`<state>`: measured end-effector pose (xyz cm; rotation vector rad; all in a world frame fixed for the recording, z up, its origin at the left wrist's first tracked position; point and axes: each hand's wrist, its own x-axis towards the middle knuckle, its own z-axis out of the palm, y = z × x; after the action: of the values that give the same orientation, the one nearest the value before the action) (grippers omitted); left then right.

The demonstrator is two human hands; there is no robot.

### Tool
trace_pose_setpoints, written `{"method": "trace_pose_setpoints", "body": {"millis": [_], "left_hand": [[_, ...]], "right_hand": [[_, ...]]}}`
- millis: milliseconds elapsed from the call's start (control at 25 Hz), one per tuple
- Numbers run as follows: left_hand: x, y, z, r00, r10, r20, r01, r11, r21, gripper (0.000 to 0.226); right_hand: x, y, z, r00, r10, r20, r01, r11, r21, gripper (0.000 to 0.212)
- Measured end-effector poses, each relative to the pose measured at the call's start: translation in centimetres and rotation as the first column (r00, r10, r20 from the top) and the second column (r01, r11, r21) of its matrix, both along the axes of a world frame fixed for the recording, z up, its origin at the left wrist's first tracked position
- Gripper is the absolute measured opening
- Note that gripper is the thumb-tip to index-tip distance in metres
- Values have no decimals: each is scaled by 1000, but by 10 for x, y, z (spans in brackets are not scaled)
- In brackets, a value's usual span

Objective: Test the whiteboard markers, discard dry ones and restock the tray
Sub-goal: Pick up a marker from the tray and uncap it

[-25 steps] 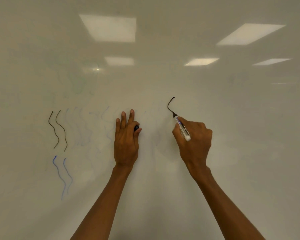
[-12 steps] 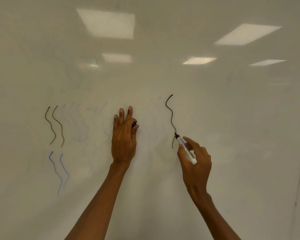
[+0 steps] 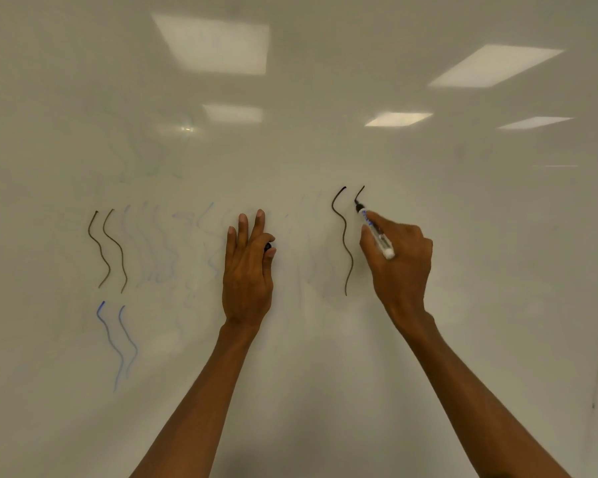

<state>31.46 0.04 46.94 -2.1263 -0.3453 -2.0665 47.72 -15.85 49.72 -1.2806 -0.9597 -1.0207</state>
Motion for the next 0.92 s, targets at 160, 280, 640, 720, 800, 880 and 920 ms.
{"method": "trace_pose_setpoints", "body": {"millis": [160, 280, 640, 720, 800, 880, 920], "left_hand": [[0, 0, 0, 1000, -2, -5, 2, 1000, 8, 29], [0, 2, 1, 1000, 5, -7, -5, 1000, 16, 29], [-22, -21, 6, 929, -364, 60, 369, 907, -202, 15], [-35, -39, 0, 911, -384, 152, 413, 857, -307, 18], [-47, -60, -15, 887, -392, 243, 460, 798, -389, 21], [-58, -74, -33, 831, -395, 391, 552, 672, -493, 21], [-63, -78, -42, 783, -384, 489, 618, 572, -540, 21]], "right_hand": [[-1, -16, -66, 997, -11, -81, 9, 1000, -25, 25], [-8, -24, -98, 975, 76, -207, -93, 993, -71, 30], [-59, -50, -86, 427, 666, -611, -711, 665, 228, 14], [-73, -49, -91, 237, 699, -675, -783, 549, 294, 20], [-88, -48, -100, 115, 703, -702, -832, 454, 318, 24], [-105, -46, -110, 63, 693, -718, -857, 406, 317, 23], [-113, -44, -115, 44, 687, -726, -863, 392, 318, 23]]}}
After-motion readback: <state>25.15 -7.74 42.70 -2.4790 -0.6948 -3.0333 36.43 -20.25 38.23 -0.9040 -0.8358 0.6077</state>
